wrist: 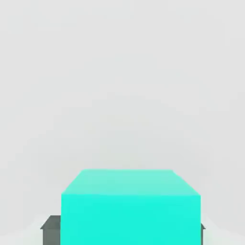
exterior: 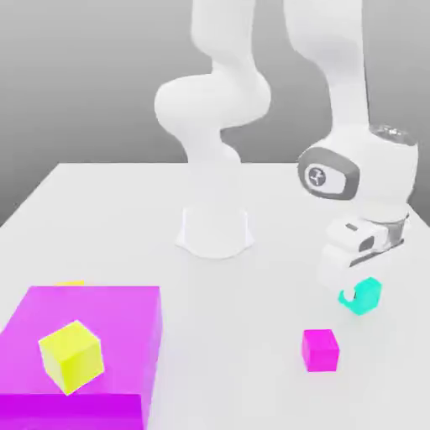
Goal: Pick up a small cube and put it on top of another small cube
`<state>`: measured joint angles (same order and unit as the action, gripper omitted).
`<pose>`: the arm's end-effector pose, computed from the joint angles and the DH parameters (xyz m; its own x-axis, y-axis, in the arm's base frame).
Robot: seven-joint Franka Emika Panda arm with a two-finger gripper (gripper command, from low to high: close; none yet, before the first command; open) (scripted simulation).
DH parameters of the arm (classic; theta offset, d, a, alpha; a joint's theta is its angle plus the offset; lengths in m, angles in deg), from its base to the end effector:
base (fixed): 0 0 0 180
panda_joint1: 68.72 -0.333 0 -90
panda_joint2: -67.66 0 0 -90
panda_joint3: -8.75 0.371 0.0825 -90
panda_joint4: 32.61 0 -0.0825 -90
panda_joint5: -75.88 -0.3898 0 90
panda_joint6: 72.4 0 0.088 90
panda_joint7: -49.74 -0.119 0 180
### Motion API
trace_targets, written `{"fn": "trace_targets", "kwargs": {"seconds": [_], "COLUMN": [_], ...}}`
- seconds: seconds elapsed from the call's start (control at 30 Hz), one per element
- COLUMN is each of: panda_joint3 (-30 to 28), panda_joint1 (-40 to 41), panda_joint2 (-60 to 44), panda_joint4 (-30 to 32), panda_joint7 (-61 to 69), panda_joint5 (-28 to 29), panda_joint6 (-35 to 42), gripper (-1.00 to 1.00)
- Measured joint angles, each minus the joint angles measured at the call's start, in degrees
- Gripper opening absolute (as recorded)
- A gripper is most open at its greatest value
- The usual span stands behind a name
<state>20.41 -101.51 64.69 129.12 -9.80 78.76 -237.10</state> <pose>0.2630 0.2632 0.2264 0.9769 -0.2135 0.0031 -0.2135 -0.9769 0.0004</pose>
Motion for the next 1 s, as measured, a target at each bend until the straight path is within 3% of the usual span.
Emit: {"fn": "trace_targets", "kwargs": {"seconds": [0.33,0.8,1.0], "panda_joint3": [-14.41,-42.58,-45.59], "panda_joint1": [22.07,48.74,47.73], "panda_joint2": [8.25,14.36,11.06], "panda_joint4": [0.06,0.25,-0.27], "panda_joint7": [20.08,45.84,50.92], "panda_joint5": [1.37,9.66,5.23], "panda_joint6": [6.73,12.89,10.25], "gripper": [-1.0,-1.0,-1.0]}}
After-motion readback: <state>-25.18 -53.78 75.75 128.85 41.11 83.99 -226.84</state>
